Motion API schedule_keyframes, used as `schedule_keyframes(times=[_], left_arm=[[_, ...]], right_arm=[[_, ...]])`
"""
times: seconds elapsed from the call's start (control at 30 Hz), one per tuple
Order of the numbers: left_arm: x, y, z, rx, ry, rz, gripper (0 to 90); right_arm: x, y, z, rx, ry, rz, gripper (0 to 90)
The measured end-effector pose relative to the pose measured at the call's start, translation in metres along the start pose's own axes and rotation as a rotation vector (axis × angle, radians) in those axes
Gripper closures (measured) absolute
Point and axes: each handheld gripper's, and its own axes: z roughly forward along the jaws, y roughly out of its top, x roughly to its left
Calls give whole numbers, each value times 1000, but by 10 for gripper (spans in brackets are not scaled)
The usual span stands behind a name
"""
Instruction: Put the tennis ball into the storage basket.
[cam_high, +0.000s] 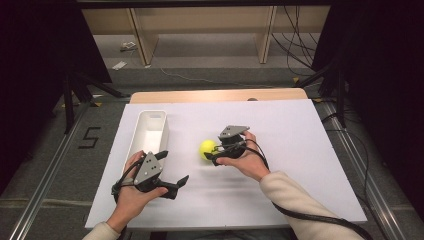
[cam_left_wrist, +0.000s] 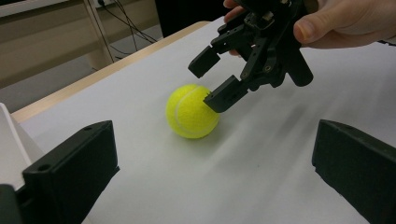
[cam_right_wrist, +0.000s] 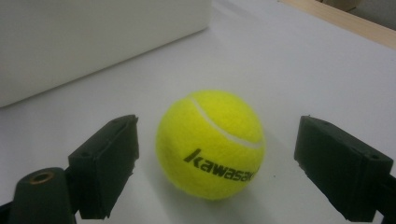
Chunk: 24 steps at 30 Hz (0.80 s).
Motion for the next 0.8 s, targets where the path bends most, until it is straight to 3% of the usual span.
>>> schedule_keyframes(times=[0.8], left_arm=[[0, 0, 0, 1, -1, 1, 0]], right_arm=[[-2, -1, 25, 45, -5, 9, 138]])
